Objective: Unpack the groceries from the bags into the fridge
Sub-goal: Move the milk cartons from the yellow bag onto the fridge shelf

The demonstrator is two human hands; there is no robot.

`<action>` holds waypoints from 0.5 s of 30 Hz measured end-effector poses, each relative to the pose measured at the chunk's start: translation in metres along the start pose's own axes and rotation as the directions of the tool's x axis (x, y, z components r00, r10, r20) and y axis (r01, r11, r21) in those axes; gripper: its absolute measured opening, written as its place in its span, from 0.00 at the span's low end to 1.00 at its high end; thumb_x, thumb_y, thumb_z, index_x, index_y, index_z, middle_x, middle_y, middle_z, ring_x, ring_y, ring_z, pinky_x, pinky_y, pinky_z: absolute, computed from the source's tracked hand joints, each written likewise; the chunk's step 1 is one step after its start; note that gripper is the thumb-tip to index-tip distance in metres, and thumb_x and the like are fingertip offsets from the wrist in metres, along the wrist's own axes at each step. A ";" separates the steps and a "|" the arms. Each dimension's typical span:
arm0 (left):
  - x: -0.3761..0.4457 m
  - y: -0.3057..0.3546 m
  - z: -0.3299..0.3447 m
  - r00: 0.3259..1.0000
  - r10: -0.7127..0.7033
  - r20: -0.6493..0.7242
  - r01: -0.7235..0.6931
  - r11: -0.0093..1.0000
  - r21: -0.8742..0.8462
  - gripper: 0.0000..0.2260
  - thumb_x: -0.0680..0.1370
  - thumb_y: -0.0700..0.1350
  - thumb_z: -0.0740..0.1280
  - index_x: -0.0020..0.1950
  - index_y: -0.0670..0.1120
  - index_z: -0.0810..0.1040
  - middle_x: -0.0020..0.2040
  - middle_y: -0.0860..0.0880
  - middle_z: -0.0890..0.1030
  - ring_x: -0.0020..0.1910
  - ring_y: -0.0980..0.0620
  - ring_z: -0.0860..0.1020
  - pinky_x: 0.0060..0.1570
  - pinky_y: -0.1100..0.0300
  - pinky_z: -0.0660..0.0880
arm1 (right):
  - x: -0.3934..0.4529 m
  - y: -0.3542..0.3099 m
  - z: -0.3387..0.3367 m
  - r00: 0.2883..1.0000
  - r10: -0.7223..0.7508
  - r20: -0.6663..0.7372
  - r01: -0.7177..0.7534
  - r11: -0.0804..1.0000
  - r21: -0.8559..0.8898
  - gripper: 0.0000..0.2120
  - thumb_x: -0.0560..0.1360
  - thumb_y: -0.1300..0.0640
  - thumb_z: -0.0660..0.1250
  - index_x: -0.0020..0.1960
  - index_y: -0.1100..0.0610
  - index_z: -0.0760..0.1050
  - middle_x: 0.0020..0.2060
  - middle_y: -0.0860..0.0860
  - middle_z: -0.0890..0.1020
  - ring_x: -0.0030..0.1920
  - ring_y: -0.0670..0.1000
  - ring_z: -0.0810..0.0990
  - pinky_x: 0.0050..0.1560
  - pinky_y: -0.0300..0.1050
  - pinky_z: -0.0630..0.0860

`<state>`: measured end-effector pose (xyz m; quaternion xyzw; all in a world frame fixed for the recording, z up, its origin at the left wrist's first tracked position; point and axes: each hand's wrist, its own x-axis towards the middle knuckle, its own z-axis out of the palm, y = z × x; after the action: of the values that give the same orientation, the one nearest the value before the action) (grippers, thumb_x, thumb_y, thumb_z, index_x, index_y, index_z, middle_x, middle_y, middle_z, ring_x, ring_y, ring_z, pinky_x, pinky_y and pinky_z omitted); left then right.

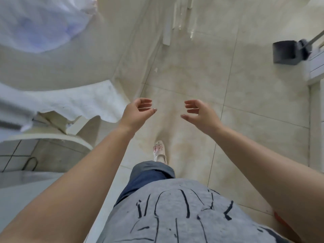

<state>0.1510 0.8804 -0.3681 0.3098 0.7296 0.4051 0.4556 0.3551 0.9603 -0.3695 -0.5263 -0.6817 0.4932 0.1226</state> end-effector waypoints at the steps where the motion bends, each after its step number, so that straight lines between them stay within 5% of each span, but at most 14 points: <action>1: 0.023 0.011 0.002 1.000 -0.006 0.009 0.006 1.000 -0.008 0.12 0.73 0.42 0.72 0.55 0.49 0.76 0.51 0.52 0.80 0.53 0.54 0.79 0.53 0.59 0.76 | 0.017 -0.007 -0.010 1.000 0.006 -0.005 -0.006 1.000 -0.007 0.22 0.70 0.56 0.73 0.63 0.56 0.73 0.56 0.50 0.78 0.55 0.49 0.79 0.57 0.44 0.74; 9: 0.190 0.117 0.015 0.995 0.084 0.063 -0.082 0.996 -0.030 0.12 0.73 0.42 0.72 0.56 0.46 0.76 0.52 0.48 0.79 0.48 0.55 0.78 0.51 0.60 0.75 | 0.162 -0.065 -0.092 0.996 -0.058 -0.070 0.052 0.996 -0.074 0.23 0.71 0.55 0.73 0.64 0.55 0.73 0.56 0.50 0.79 0.54 0.47 0.79 0.55 0.38 0.72; 15: 0.299 0.162 0.020 0.997 0.068 -0.040 -0.071 0.995 -0.074 0.12 0.73 0.42 0.72 0.56 0.46 0.76 0.51 0.49 0.79 0.46 0.58 0.78 0.51 0.59 0.75 | 0.305 -0.086 -0.139 0.990 -0.134 0.032 0.137 0.986 -0.096 0.22 0.70 0.58 0.74 0.62 0.56 0.73 0.53 0.49 0.78 0.55 0.50 0.79 0.59 0.47 0.75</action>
<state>0.0650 1.2101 -0.3552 0.3100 0.7110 0.4536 0.4390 0.2723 1.2958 -0.3404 -0.4778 -0.7407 0.4565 0.1212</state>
